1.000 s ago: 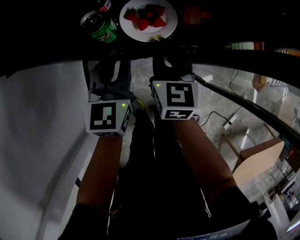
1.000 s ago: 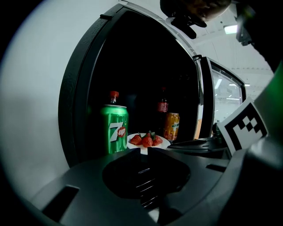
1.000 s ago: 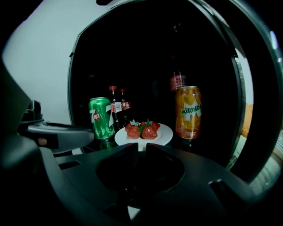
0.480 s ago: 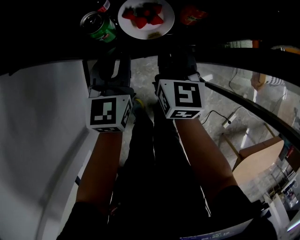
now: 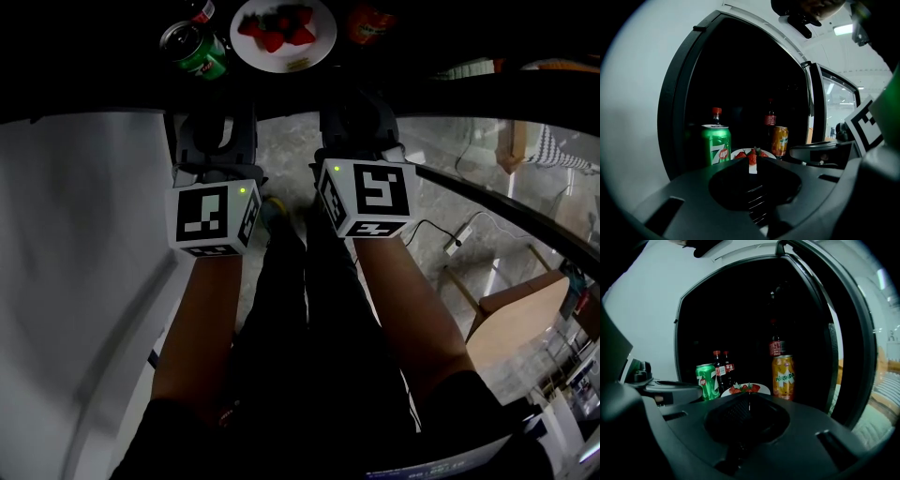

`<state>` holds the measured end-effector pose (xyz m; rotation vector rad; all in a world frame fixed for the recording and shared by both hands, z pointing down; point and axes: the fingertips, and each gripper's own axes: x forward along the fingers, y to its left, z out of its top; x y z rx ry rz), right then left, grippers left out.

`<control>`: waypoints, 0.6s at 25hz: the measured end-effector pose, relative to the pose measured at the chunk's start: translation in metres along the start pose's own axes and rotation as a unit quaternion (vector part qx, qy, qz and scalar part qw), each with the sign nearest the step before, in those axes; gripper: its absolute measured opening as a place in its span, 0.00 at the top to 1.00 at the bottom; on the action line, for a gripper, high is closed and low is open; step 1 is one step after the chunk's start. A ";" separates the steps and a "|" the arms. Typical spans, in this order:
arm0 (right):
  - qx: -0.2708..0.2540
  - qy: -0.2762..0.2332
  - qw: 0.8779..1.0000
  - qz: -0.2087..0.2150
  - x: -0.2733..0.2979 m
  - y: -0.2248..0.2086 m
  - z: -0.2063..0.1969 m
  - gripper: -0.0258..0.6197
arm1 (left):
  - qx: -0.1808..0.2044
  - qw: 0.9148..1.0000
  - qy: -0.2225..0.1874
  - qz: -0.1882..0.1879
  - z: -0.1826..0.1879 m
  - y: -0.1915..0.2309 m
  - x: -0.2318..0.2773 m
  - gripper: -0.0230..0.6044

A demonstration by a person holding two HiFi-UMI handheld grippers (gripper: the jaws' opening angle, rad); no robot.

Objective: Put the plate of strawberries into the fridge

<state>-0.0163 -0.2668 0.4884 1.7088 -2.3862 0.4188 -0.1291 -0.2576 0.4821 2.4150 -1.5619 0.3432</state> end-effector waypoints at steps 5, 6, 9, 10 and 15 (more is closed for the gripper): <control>-0.003 -0.003 1.000 0.000 -0.014 -0.001 0.001 0.95 | 0.004 1.000 -0.010 0.007 0.006 -0.001 -0.006 0.88; -0.004 -0.004 1.000 -0.001 -0.017 -0.001 0.001 0.95 | 0.005 1.000 -0.013 0.008 0.008 -0.002 -0.008 0.88; -0.006 -0.006 1.000 -0.001 -0.027 -0.001 0.004 0.95 | 0.007 1.000 -0.018 0.011 0.012 -0.005 -0.015 0.88; -0.007 -0.007 1.000 0.000 -0.030 0.000 0.005 0.95 | 0.007 1.000 -0.019 0.012 0.014 -0.007 -0.018 0.88; -0.007 -0.011 1.000 0.002 -0.050 0.001 0.008 0.95 | 0.006 1.000 -0.022 0.015 0.017 -0.016 -0.034 0.88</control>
